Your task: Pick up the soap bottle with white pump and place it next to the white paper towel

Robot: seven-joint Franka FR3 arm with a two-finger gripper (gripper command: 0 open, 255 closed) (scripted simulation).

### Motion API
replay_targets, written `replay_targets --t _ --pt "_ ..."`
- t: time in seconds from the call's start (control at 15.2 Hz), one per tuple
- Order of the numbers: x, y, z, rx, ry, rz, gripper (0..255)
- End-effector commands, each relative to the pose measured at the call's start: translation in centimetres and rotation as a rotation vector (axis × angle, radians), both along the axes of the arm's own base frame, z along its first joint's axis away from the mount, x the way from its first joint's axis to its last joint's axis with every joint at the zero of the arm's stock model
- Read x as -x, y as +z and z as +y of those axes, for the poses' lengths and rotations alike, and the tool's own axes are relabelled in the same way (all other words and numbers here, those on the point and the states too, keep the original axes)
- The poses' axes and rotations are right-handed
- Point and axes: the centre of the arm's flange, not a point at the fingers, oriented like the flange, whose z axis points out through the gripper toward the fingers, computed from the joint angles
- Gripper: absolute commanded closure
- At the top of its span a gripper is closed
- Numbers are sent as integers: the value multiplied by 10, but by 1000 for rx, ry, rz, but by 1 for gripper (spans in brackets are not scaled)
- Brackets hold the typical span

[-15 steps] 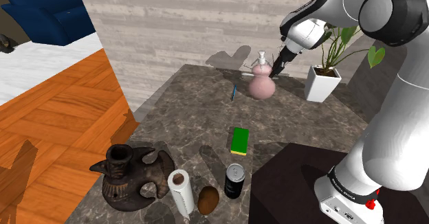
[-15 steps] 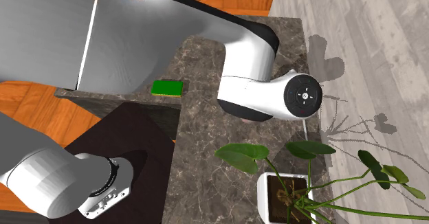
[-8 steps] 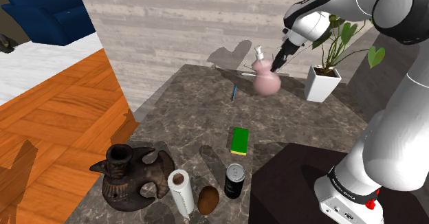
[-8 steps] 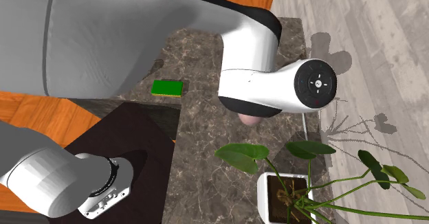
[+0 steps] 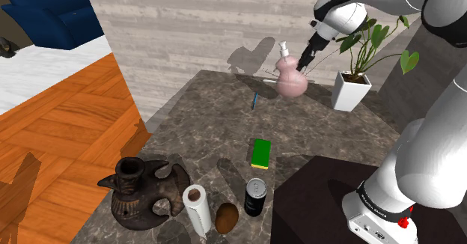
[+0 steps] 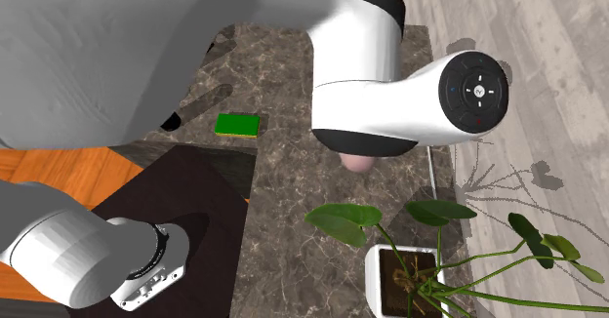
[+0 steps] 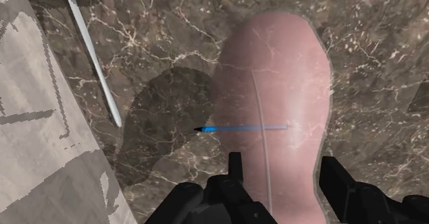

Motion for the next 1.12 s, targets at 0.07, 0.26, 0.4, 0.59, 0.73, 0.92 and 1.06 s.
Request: replay_targets --t 0.07,0.26,0.4,0.59,0.73,0.92,1.06 --pt "0 16 0 0 0 -1 255" --pt "0 32 0 0 0 -1 255" --pt "0 42 0 0 0 -1 255" --pt "0 58 0 0 0 -1 255" --pt "0 69 0 0 0 -1 255" --pt "0 85 0 0 0 -1 255" --pt "0 95 0 0 0 -1 255"
